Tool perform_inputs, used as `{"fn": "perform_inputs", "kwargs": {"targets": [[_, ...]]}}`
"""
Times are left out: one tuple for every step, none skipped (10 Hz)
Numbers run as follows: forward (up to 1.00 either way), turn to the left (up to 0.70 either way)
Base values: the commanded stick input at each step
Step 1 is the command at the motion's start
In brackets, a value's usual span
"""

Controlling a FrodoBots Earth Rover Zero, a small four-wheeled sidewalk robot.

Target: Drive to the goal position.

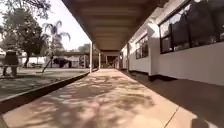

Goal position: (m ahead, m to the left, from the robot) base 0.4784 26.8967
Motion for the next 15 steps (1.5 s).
{"fn": "perform_inputs", "kwargs": {"targets": [[0.70,0.00],[0.70,0.00],[0.70,0.00],[0.70,0.00],[0.70,0.00],[0.70,0.00],[0.70,0.00],[0.70,0.00],[0.70,0.00],[0.70,0.00],[0.70,0.00],[0.70,0.00],[0.70,-0.19],[0.70,-0.35],[0.70,-0.35]]}}
